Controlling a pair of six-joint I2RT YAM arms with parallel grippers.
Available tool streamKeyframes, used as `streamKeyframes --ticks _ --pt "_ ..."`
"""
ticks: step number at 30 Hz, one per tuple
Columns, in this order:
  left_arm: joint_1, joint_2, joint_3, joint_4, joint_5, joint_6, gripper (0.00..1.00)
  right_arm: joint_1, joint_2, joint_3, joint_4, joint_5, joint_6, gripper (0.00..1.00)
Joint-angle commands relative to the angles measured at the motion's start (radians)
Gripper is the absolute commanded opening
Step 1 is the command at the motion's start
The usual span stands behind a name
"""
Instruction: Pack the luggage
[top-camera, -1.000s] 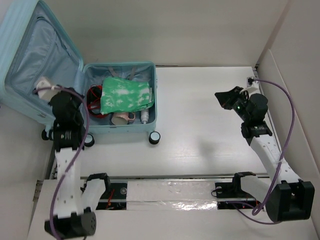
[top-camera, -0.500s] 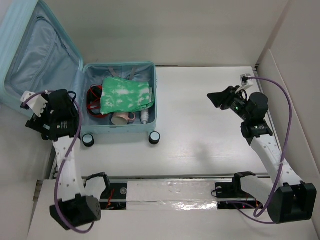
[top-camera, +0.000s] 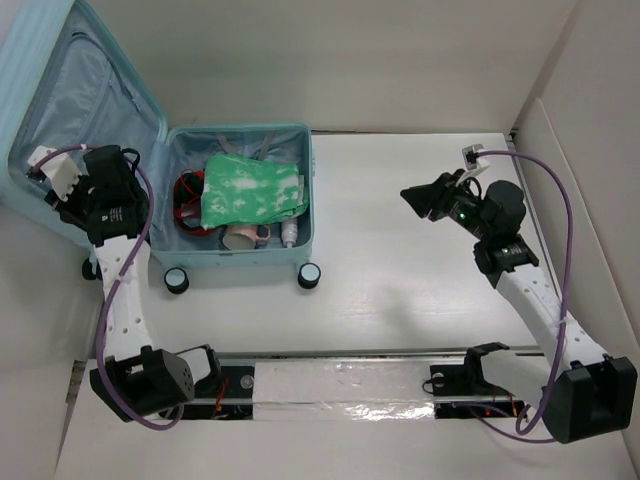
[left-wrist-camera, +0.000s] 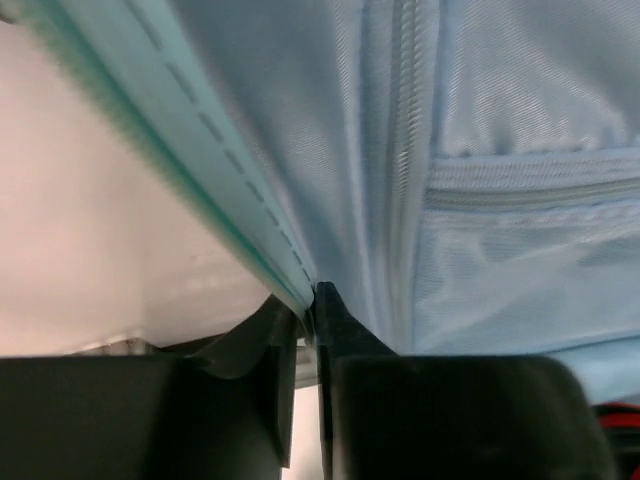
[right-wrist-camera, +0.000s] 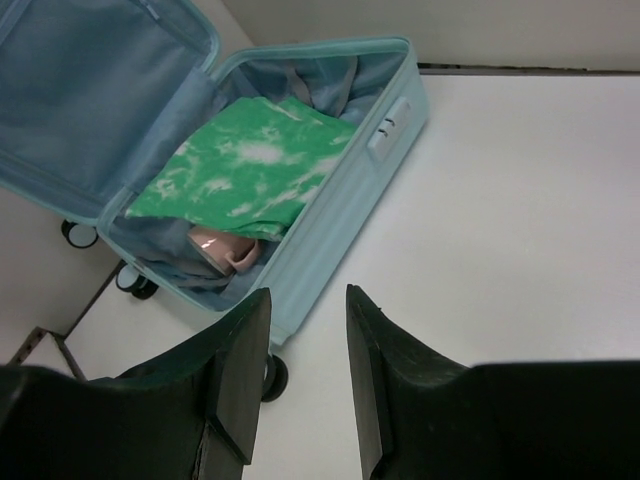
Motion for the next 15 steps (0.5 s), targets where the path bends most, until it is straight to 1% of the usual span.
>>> streamKeyframes --ticks 1,3,4,5,7,8,9,10,11,12,15 --pt "0.002 0.001 0.023 0.016 0.034 -0.019 0.0 0.005 0.022 0.062 -0.04 0.076 -0.038 0.42" --pt "0.002 -0.023 0.009 0.01 0.059 -0.036 0.0 0.005 0.041 0.068 -0.051 0.087 -0.044 0.42" --pt "-0.017 -0.03 0.003 0.011 0.076 -0.036 0.0 0.005 0.047 0.07 -0.052 0.094 -0.045 0.42" --pt "-0.077 -0.052 -0.023 0.045 0.07 -0.025 0.0 0.005 0.053 0.07 -0.052 0.102 -0.041 0.42" --pt "-0.183 -0.097 -0.061 0.101 0.068 0.065 0.0 0.005 0.081 0.073 -0.052 0.11 -0.039 0.42" --pt "-0.324 -0.155 -0.119 0.188 0.051 0.117 0.0 0.015 0.09 0.077 -0.051 0.111 -0.036 0.42" --pt "-0.395 -0.184 -0.142 0.219 -0.025 0.195 0.0 0.015 0.116 0.079 -0.052 0.113 -0.035 0.42" --pt "-0.458 -0.212 -0.162 0.235 -0.042 0.226 0.0 0.015 0.13 0.083 -0.054 0.113 -0.035 0.42" --pt "-0.512 -0.265 -0.214 0.288 -0.048 0.275 0.0 0.015 0.142 0.093 -0.057 0.116 -0.038 0.42" --pt "-0.567 -0.293 -0.231 0.293 -0.047 0.311 0.0 0.025 0.153 0.097 -0.063 0.119 -0.039 0.43" --pt "-0.567 -0.39 -0.288 0.287 0.196 0.395 0.0 0.036 0.184 0.106 -0.066 0.128 -0.036 0.43"
